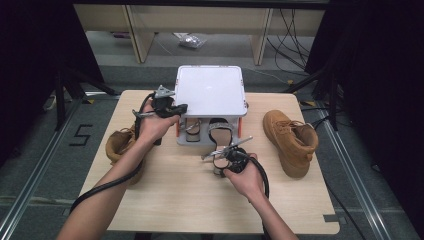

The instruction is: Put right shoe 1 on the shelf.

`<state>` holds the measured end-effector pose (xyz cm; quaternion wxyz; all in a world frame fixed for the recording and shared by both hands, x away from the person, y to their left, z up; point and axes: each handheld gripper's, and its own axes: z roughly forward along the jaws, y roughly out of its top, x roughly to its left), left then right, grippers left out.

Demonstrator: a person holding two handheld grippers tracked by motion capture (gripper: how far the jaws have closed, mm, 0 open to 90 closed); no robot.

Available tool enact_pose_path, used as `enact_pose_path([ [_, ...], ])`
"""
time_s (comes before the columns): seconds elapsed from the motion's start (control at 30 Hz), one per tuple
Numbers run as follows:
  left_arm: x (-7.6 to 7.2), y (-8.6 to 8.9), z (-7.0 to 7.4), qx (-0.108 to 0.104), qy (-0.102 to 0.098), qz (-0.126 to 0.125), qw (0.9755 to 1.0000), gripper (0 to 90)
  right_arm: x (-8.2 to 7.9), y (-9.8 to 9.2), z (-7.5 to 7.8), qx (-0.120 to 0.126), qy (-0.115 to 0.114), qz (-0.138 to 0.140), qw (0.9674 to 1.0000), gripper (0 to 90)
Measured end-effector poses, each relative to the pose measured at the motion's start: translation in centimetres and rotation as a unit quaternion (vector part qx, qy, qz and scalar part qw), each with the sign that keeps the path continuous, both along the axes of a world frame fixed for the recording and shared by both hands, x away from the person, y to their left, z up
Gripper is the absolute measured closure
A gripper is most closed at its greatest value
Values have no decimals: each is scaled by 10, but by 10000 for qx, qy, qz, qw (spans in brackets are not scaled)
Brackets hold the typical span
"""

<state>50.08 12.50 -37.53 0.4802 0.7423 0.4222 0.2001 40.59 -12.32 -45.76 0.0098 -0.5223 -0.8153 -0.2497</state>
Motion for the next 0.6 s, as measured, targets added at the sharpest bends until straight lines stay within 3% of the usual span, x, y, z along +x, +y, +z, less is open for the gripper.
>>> enact_pose_path([
  [0.03, 0, 0, 0, 7, -3, 6, 10000, 898, 2, 0, -1, -14, -162, 135, 9998, 900],
  [0.13, 0, 1, -1, -19, -20, -21, 10000, 898, 4, 4, 1, 57, -145, 86, 9998, 900],
  [0.17, 0, 1, -1, -15, -20, -22, 10000, 898, 5, 6, 2, 49, -89, 19, 9999, 900],
  [0.23, 0, 0, 0, -19, -20, -21, 10000, 898, 8, 7, 3, 96, -153, 6, 9998, 900],
  [0.4, 0, 1, 0, -6, -22, -34, 10000, 898, 17, 8, 7, -85, -395, -199, 9990, 900],
  [0.43, 0, 1, 0, -10, -20, -33, 10000, 898, 18, 7, 9, -9, -457, -127, 9989, 900],
  [0.5, 0, 1, 0, -8, -15, -35, 10000, 898, 21, 9, 11, -82, -486, -295, 9983, 900],
  [0.6, 0, 1, -1, -10, -19, -32, 10000, 898, 25, 6, 13, -83, -789, -101, 9968, 900],
])
